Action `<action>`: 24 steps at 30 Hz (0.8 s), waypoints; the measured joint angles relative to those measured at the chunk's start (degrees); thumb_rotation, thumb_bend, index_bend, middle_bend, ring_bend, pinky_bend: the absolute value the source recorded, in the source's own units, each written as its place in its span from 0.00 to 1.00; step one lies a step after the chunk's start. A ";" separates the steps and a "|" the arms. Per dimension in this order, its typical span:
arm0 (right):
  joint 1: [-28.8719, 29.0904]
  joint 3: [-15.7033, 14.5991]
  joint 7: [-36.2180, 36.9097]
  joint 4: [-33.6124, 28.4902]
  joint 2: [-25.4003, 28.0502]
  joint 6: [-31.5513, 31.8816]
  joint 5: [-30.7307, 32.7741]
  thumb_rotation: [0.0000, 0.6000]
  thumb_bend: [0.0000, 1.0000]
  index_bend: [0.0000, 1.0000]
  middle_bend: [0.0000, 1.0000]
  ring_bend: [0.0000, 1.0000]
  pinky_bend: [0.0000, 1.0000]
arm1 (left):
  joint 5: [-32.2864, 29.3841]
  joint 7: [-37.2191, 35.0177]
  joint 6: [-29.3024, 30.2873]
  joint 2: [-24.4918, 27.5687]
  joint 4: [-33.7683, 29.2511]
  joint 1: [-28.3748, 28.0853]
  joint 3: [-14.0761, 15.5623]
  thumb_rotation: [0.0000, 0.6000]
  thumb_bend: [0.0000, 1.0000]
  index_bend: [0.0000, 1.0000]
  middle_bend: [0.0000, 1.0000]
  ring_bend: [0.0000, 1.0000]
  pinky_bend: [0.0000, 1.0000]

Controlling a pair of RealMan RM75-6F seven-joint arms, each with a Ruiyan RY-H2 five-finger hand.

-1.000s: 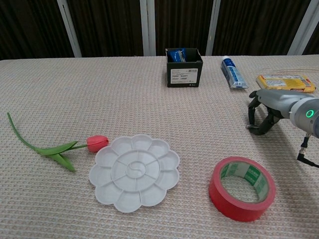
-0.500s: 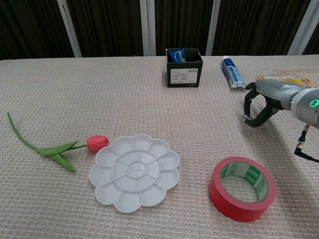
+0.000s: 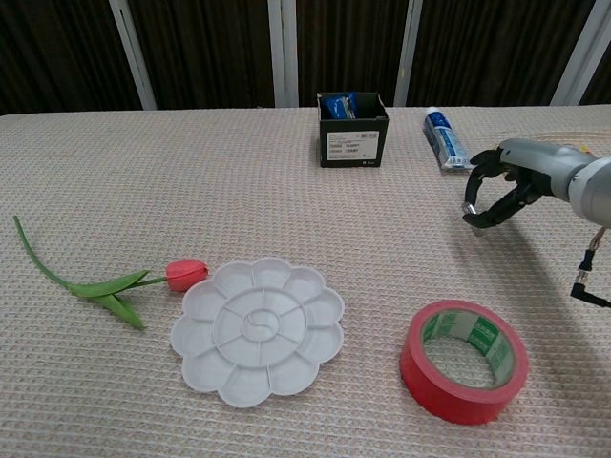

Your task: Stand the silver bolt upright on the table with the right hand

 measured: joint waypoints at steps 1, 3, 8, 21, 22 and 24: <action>-0.36 0.19 2.03 0.36 -0.04 -0.28 -1.18 1.00 0.37 0.62 0.04 0.10 0.09 | -0.01 0.04 -0.02 -0.01 0.00 0.00 0.00 1.00 0.25 0.20 0.00 0.00 0.00; -1.24 0.59 7.02 1.43 -0.31 -0.64 -4.56 1.00 0.37 0.63 0.04 0.10 0.08 | 0.00 0.15 -0.08 -0.04 -0.02 -0.03 0.03 1.00 0.25 0.20 0.00 0.00 0.00; -3.32 1.25 18.94 5.12 -2.02 -0.20 -12.56 1.00 0.37 0.63 0.04 0.10 0.07 | 0.13 0.50 -0.09 -0.14 -0.09 -0.03 0.10 1.00 0.25 0.20 0.00 0.00 0.00; -6.20 -0.74 36.13 17.71 -7.55 -1.08 -23.68 1.00 0.37 0.63 0.04 0.10 0.06 | -0.06 0.85 -0.08 -0.25 -0.16 -0.01 0.03 1.00 0.25 0.21 0.00 0.00 0.00; -6.19 -0.80 36.37 17.97 -7.66 -1.24 -23.81 1.00 0.37 0.63 0.04 0.10 0.06 | -0.08 0.84 -0.08 -0.25 -0.17 -0.01 0.02 1.00 0.25 0.21 0.00 0.00 0.00; -6.16 -0.82 36.86 18.39 -7.87 -1.42 -24.06 1.00 0.37 0.63 0.04 0.10 0.06 | -0.06 0.81 -0.10 -0.24 -0.16 -0.02 0.03 1.00 0.25 0.21 0.00 0.00 0.00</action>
